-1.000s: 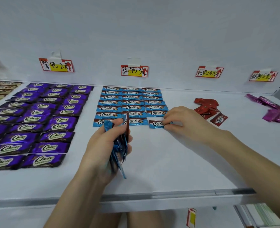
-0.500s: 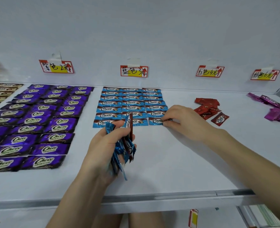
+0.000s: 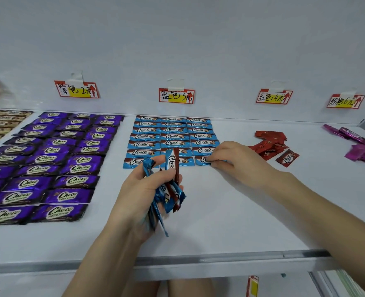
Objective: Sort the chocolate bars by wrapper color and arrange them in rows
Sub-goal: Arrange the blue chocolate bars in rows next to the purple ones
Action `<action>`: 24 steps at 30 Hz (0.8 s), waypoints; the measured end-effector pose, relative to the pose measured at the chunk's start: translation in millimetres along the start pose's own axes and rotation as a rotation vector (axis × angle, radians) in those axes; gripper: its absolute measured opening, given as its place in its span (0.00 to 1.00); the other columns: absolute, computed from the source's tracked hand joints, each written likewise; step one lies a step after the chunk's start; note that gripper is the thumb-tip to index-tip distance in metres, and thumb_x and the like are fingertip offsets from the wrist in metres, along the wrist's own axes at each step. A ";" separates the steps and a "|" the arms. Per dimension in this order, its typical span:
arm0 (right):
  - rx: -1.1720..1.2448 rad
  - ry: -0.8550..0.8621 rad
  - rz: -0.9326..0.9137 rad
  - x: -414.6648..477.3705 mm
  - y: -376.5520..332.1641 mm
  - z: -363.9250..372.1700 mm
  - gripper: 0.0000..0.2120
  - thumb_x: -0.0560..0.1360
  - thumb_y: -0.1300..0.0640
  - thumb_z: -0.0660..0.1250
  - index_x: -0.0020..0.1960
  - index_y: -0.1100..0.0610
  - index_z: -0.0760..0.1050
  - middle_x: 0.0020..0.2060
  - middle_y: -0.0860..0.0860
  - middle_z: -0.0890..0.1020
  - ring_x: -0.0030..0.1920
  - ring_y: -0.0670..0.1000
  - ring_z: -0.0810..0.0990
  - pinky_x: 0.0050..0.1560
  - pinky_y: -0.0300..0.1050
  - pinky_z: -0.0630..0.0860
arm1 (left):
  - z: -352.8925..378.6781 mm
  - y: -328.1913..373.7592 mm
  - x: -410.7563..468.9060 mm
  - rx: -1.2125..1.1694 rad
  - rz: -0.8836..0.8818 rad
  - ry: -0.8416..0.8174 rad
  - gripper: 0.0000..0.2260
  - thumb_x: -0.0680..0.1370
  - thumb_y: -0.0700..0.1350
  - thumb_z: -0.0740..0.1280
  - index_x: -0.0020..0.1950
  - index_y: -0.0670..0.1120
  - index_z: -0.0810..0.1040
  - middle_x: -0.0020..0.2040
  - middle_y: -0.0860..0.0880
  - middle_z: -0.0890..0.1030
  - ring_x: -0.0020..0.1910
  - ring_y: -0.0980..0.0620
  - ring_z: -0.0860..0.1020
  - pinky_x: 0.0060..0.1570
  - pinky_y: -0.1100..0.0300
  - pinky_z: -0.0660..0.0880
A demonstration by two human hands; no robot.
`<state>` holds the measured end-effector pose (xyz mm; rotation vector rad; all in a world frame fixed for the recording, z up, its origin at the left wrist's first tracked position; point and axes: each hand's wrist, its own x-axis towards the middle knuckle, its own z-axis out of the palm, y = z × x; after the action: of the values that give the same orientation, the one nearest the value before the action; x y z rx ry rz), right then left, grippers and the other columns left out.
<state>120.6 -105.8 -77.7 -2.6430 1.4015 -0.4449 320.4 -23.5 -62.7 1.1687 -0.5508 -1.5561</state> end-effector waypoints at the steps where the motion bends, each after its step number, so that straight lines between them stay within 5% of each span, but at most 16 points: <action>1: 0.002 0.007 0.000 -0.3 -0.2 0.6 0.11 0.76 0.60 0.64 0.57 0.58 0.79 0.55 0.54 0.79 0.57 0.53 0.74 0.51 0.46 0.71 | -0.6 0.0 0.1 0.009 0.007 0.002 0.09 0.75 0.39 0.68 0.51 0.51 0.78 0.33 0.47 0.83 0.30 0.54 0.82 0.25 0.61 0.76; 10: -0.025 0.033 0.034 -2.8 -0.7 3.8 0.12 0.77 0.58 0.63 0.58 0.57 0.78 0.56 0.54 0.78 0.57 0.51 0.73 0.50 0.36 0.65 | -9.1 0.2 2.6 -0.023 0.057 0.042 0.10 0.75 0.38 0.68 0.53 0.50 0.78 0.33 0.47 0.83 0.31 0.52 0.82 0.27 0.60 0.75; 17: -0.008 0.042 0.006 -2.8 -2.8 2.8 0.11 0.76 0.60 0.65 0.56 0.59 0.79 0.52 0.54 0.80 0.55 0.52 0.75 0.50 0.37 0.67 | -11.2 1.9 0.9 -0.039 0.079 0.040 0.10 0.75 0.37 0.67 0.50 0.51 0.79 0.33 0.46 0.83 0.30 0.51 0.82 0.25 0.61 0.76; 21: 0.312 0.201 0.172 -0.6 -29.0 -14.2 0.07 0.76 0.58 0.65 0.52 0.56 0.80 0.43 0.43 0.78 0.45 0.41 0.77 0.42 0.27 0.68 | -13.2 2.9 -0.3 0.054 0.142 -0.005 0.11 0.73 0.35 0.69 0.49 0.50 0.80 0.35 0.46 0.84 0.32 0.51 0.82 0.28 0.59 0.77; 24: 0.665 0.192 0.209 0.3 -69.8 -28.1 0.03 0.73 0.52 0.67 0.46 0.47 0.76 0.39 0.44 0.81 0.39 0.39 0.79 0.37 0.30 0.73 | -13.0 3.9 -2.7 0.174 0.213 -0.067 0.13 0.72 0.34 0.70 0.51 0.48 0.80 0.42 0.44 0.84 0.35 0.49 0.83 0.30 0.58 0.78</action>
<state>167.1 -65.7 -34.3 -1.9439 1.2666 -0.9610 333.6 -19.4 -63.8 1.1498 -0.8413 -1.3892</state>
